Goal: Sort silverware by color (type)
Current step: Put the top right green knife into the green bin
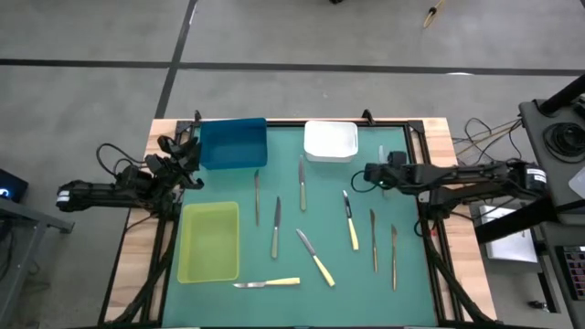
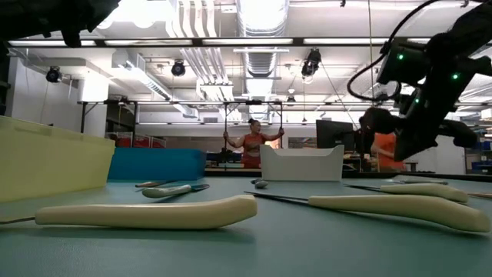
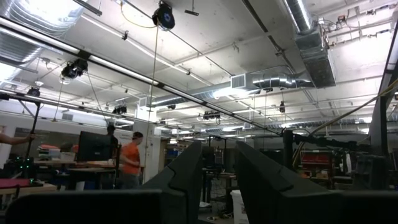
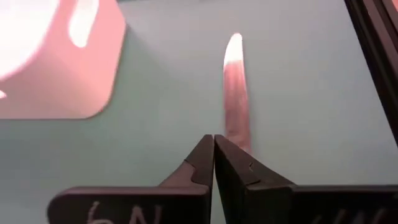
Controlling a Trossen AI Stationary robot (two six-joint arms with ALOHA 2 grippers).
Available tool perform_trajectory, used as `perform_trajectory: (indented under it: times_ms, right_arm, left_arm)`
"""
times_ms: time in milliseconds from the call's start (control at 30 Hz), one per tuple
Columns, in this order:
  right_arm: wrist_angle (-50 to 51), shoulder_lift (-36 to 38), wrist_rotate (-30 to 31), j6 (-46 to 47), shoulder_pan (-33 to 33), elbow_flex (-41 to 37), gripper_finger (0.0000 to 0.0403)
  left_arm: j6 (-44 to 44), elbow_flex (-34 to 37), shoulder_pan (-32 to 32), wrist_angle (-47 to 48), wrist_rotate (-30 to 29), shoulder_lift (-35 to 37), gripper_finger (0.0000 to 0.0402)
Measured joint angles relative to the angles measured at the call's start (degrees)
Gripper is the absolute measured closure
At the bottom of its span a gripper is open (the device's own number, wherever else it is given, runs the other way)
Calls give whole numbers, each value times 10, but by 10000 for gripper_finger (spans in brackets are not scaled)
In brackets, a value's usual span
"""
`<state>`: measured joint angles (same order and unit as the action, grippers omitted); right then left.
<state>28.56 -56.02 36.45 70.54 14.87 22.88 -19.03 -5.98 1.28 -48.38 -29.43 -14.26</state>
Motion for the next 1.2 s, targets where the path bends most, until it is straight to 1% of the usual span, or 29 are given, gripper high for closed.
perform_trajectory:
  times_ms: [100,300,367,467,533,600,700,833,933,1067,1133,1200]
  right_arm:
    - [2,6,-25,0,0,0,397]
    - [3,7,-158,8,4,0,395]
    - [-21,8,-213,-8,4,0,395]
    - [-82,8,-290,-60,4,0,394]
    - [-127,8,-317,-78,3,1,394]
    - [-161,8,-329,-81,4,1,388]
    - [-184,8,-337,-82,4,1,368]
    - [-186,8,-341,-76,4,1,320]
    - [-219,7,-380,-103,2,1,280]
    - [-346,7,-466,-185,-15,1,235]
    - [-426,7,-508,-227,-26,1,222]
    - [-489,7,-541,-256,-37,1,218]
  left_arm:
    - [0,0,0,0,0,0,324]
    - [0,0,0,0,0,0,324]
    - [0,0,0,0,0,0,324]
    - [0,0,0,0,0,0,324]
    - [0,0,0,0,0,0,324]
    - [0,0,0,0,0,0,324]
    - [0,0,0,0,0,0,324]
    - [0,0,0,0,0,0,324]
    - [0,0,0,0,0,0,324]
    - [0,0,0,0,0,0,324]
    - [0,0,0,0,0,0,324]
    - [0,0,0,0,0,0,324]
